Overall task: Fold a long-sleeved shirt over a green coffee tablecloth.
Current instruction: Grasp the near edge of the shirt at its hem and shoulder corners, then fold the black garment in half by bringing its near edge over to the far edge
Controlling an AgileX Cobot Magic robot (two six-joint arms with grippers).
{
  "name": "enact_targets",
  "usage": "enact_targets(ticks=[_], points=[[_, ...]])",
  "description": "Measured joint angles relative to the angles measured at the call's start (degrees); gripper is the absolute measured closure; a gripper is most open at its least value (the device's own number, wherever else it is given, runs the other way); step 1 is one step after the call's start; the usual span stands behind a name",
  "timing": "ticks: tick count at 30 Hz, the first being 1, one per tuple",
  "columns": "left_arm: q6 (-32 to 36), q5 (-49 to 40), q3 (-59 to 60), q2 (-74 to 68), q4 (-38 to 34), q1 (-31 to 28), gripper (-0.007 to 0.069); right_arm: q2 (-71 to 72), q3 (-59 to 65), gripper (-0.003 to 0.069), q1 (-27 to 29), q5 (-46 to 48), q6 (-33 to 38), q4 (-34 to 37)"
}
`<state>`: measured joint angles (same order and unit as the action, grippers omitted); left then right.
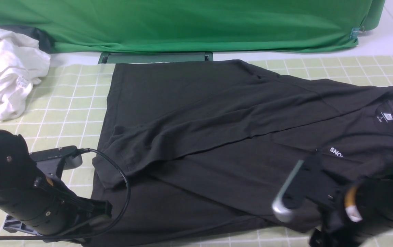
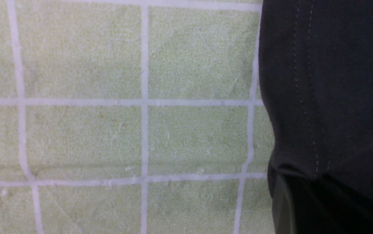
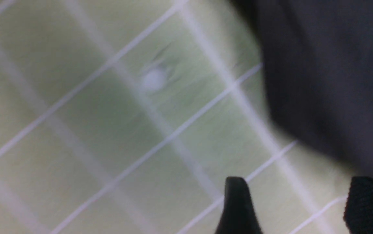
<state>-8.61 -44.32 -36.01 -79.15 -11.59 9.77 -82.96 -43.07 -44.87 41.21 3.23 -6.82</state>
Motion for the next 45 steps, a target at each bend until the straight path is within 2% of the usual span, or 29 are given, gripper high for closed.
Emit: enact_targets(ticks=[3,7,13,25,30,35,37,39,43,45], points=[[0.0,0.0,0.0,0.0,0.0,0.0,0.0607,-4.8,-3.1,0.0235,-1.0,-0.4,-4.0,-5.8],[0.2,0.1,0.0,0.0,0.0,0.0,0.0607,-8.4,-5.5,0.0235,-1.0,2.5,-4.9,-7.5],[0.3,0.0,0.0,0.0,0.0,0.0,0.0607,-9.7,-6.1,0.0235,-1.3,7.5,-5.3,-7.6],[0.8,0.0,0.0,0.0,-0.1,0.0,0.0607,-14.5,-6.2,0.024,-1.3,1.5,-5.8,-5.5],[1.3,0.0,0.0,0.0,-0.1,0.0,0.0607,-15.0,-6.6,0.0338,-1.4,0.9,-5.8,-5.8],[1.6,0.7,0.0,0.0,-0.1,0.0,0.0607,-15.6,-8.0,0.0536,-1.4,2.1,-4.9,-6.7],[1.8,1.0,0.0,0.0,-0.1,0.0,0.0607,-15.8,-8.7,0.0592,-1.4,2.9,-4.4,-6.7],[1.9,1.1,0.0,0.0,-0.1,0.0,0.0607,-15.9,-9.2,0.0622,-1.4,4.1,-4.3,-6.7],[1.9,0.4,0.1,0.9,-0.1,0.0,0.0607,-15.2,-9.5,0.0631,-1.4,6.9,-4.1,-5.2],[2.0,-1.0,0.1,2.7,0.0,0.0,0.0607,-12.8,-9.5,0.0631,-1.5,10.4,-3.2,-1.2]])
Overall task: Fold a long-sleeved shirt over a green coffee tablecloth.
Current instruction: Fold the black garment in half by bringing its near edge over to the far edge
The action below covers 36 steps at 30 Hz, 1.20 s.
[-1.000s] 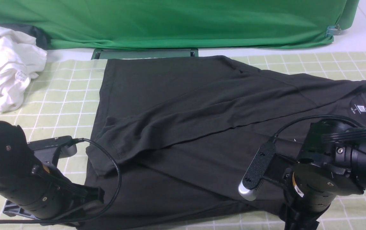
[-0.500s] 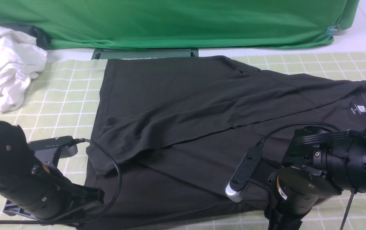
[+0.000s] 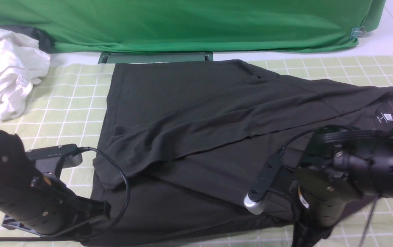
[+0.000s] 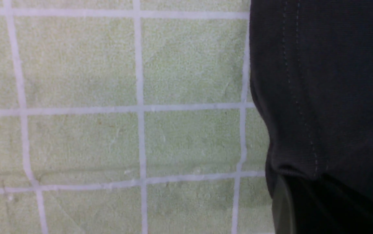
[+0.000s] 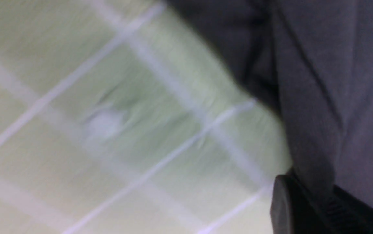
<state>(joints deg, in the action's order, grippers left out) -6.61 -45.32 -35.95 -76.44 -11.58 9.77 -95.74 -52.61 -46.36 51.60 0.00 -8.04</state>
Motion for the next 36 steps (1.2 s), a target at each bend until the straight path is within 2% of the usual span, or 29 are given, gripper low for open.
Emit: enact_targets(ticks=[5,7,13,18,20,25,26,27,33,36], points=[[0.9,-4.6,0.0,3.9,0.4,0.0,0.0607,5.5,0.6,0.0631,-2.9,4.7,-0.6,6.5],[1.1,-8.3,0.1,6.8,0.7,0.0,0.0607,8.8,2.7,0.0631,-6.9,5.5,-3.2,8.5],[1.1,-15.0,0.5,13.5,0.7,0.0,0.0607,12.9,5.6,0.0631,-12.5,8.9,-8.6,9.3],[1.0,-16.7,-0.3,18.0,1.2,0.0,0.0607,15.7,5.7,0.0631,-12.3,10.3,-10.3,8.0],[-0.2,-16.9,-2.9,19.2,1.8,0.0,0.0607,16.7,4.8,0.0631,-10.1,11.5,-10.4,7.1],[-1.4,-14.1,-9.0,16.7,1.9,0.0,0.0607,16.4,0.4,0.0631,0.0,10.4,-5.6,6.6],[-1.5,-14.0,-9.2,16.2,1.9,0.0,0.0607,16.4,0.1,0.0631,0.0,10.3,-5.4,6.5],[-2.1,-11.8,-10.8,13.3,2.0,0.0,0.0607,15.2,-1.8,0.0631,3.9,9.0,-3.5,6.4],[-3.1,-5.2,-18.7,1.3,2.8,-1.0,0.0607,9.0,-9.3,0.0631,12.4,5.3,0.8,6.3],[-3.3,-5.0,-26.0,-6.8,2.1,-4.3,0.0607,4.3,-14.7,0.0631,16.3,4.1,2.1,6.3]])
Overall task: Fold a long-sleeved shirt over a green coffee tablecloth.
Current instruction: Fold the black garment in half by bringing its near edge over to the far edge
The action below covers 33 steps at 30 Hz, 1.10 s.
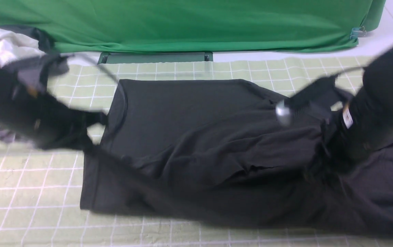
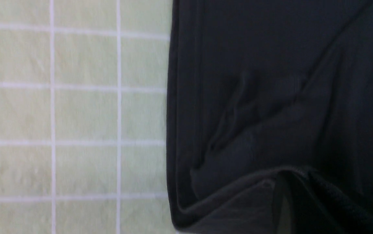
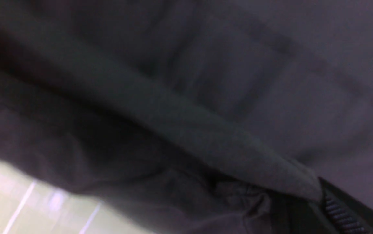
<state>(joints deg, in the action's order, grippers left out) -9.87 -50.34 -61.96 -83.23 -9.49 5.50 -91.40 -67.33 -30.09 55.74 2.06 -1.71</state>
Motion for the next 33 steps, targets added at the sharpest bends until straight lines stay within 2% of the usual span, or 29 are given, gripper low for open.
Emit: enact_targets(ticks=[6,14,20,27,33], points=[[1.5,-0.6,-12.3,-10.8,-3.1,-4.4,0.0607,-7.2,-9.1,0.0631,4.0,-0.8,0.9,-0.1],[2.1,-1.4,-25.5,-24.4,-4.1,-5.2,0.0607,-17.9,-24.8,0.0631,7.4,-1.6,1.4,0.8],[2.1,-6.4,-38.8,-35.6,-4.0,-7.1,0.0607,-28.2,-36.8,0.0631,9.1,-2.8,1.5,2.1],[2.1,-7.2,-47.6,-43.8,-4.0,-8.2,0.0607,-37.4,-45.0,0.0631,10.5,-5.7,1.5,2.3],[2.7,-4.6,-50.2,-48.7,-6.7,-8.2,0.0607,-41.7,-46.8,0.0624,11.6,-9.6,1.0,2.4]])
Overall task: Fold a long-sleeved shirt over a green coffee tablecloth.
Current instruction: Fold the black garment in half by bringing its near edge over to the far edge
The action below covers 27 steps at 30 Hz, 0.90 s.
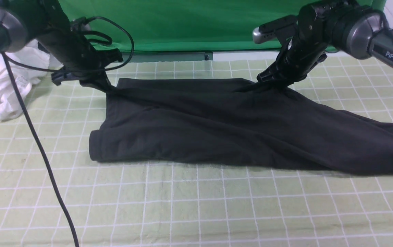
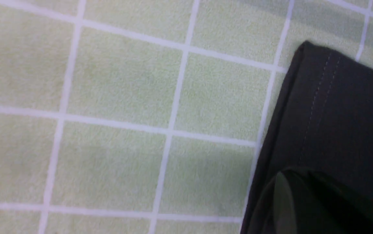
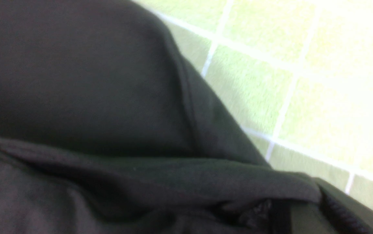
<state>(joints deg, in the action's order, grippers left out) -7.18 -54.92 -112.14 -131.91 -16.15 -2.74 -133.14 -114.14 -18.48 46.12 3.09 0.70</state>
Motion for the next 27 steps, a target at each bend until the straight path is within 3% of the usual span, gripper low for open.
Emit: enact_targets(ticks=[10,16,24,27], points=[[4.3,7.4,-0.6,-2.0,-2.8,0.0,0.0607,-1.1,0.0,0.0508,0.3,-5.1,-0.7,0.0],[4.6,8.3,-1.8,-2.0,-4.9,0.0,0.0607,-1.1,-0.4,0.0632,0.4,-4.7,0.5,0.0],[3.1,8.4,-6.2,-2.0,-5.6,0.0,0.0606,-1.2,-4.6,0.0629,1.9,-3.3,0.3,0.0],[2.7,8.4,-6.2,-2.0,-6.0,0.0,0.0593,-1.2,-4.7,0.0587,2.0,-3.2,0.0,0.0]])
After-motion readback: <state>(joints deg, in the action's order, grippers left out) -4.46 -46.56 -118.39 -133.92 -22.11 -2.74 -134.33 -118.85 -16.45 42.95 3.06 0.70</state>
